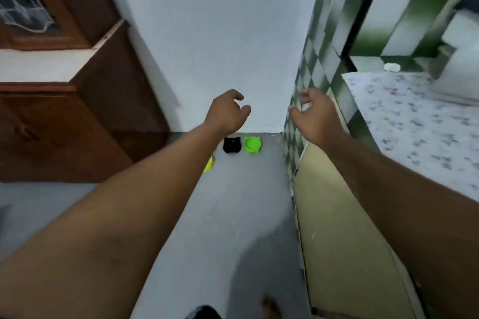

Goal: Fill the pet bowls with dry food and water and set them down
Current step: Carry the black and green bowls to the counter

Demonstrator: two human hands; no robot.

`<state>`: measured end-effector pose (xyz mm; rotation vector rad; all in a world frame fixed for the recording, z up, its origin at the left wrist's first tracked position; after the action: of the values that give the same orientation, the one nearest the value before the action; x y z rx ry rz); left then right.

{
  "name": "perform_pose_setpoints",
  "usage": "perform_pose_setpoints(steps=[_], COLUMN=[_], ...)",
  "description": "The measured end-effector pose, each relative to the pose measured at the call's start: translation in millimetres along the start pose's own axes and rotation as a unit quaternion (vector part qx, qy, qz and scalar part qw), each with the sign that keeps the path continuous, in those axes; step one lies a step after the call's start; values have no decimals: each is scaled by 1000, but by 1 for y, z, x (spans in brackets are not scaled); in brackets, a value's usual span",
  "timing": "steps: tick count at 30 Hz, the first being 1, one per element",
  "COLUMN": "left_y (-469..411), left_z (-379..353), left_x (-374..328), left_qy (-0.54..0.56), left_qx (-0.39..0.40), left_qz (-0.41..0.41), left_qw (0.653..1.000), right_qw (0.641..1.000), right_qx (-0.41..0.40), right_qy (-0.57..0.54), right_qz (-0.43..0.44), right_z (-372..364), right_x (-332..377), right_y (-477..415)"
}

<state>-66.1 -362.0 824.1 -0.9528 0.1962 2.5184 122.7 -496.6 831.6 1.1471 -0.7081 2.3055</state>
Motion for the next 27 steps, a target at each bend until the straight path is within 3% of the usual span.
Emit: perform_pose_setpoints(steps=[8,17,21,27], left_y=[-103,-254,-313,-391], left_z=[-7,-98,-157,-305], left_x=[95,190,251,380], left_qy=[9,29,51,34], left_qx=[-33,28,42,48], left_qz=[105,120,172,203], left_qw=[994,992,983,977], right_qw=[996,985,973,947], right_qx=[69,77,73,38], right_qy=[-17,-8,-49,-106], right_qz=[-61,-157,-216,-302], right_z=[-101,-210,-269,-382], right_x=[-51,-149,-224,-401], right_y=[-115,-240,-277,-304])
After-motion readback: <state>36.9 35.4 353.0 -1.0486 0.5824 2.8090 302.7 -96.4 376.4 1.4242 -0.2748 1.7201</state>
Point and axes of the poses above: each hand's wrist, its own y-axis away from the middle knuckle, its own z-axis out of the back of the hand, x = y × z, the point moved 6 cm from there along -y, towards the middle knuckle, and after that the axes turned 8 degrees about -y, right-handed, at the moved point
